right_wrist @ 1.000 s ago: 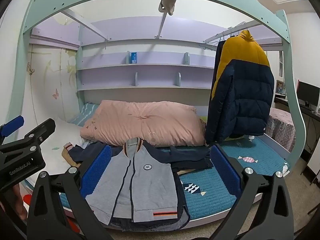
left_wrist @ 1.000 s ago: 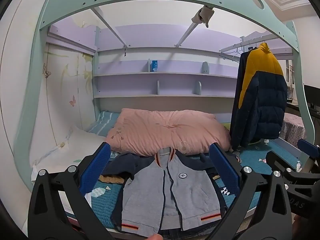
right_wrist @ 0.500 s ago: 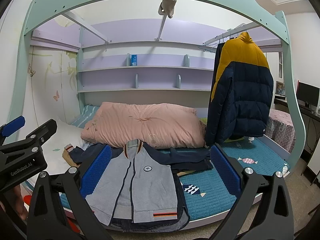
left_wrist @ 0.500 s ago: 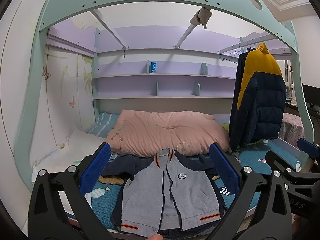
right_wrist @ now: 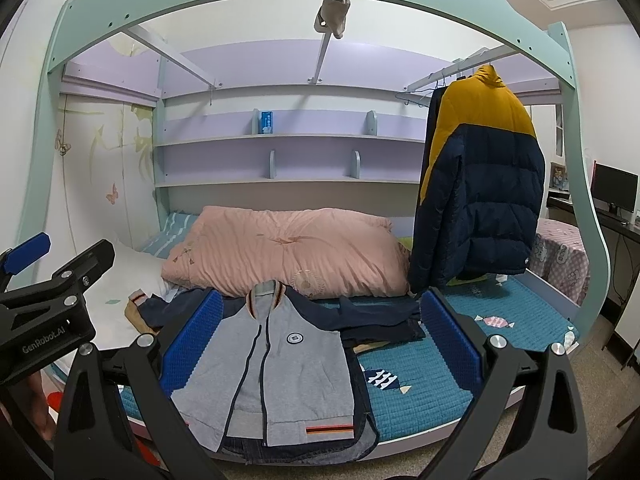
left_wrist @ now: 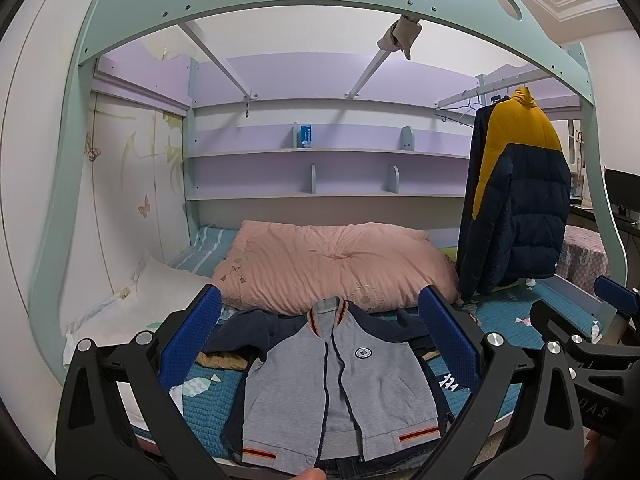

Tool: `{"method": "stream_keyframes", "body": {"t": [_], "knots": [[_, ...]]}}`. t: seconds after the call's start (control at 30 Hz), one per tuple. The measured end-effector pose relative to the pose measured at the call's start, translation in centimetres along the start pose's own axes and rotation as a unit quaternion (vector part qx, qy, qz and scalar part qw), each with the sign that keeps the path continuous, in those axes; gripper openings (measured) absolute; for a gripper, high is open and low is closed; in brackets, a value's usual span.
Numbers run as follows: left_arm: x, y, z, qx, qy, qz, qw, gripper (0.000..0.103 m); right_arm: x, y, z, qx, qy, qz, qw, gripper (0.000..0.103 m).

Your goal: Fold large clothes

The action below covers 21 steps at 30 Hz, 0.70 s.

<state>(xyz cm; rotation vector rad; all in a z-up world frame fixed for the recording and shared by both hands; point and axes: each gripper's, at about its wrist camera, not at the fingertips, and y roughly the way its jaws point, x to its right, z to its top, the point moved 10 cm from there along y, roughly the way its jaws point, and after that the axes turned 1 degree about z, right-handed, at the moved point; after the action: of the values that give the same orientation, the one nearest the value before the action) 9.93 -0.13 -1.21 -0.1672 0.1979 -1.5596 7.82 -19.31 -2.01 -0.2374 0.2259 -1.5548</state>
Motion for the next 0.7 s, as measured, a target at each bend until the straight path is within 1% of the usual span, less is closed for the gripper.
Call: {"method": "stream_keyframes", "body": {"t": [0.23, 0.3, 0.7], "knots": [[0.04, -0.07, -0.12, 0.001, 0.000, 0.000, 1.0000, 0.098, 0.18, -0.25, 0.05, 0.000, 0.001, 0.001, 1.000, 0.096], [0.31, -0.72, 0.16, 0.003, 0.001, 0.000, 1.0000, 0.098, 0.17, -0.24, 0.04, 0.000, 0.001, 0.000, 1.000, 0.096], [0.34, -0.73, 0.16, 0.003, 0.001, 0.000, 1.0000, 0.098, 0.23, -0.24, -0.04, 0.000, 0.002, 0.000, 1.000, 0.096]]}}
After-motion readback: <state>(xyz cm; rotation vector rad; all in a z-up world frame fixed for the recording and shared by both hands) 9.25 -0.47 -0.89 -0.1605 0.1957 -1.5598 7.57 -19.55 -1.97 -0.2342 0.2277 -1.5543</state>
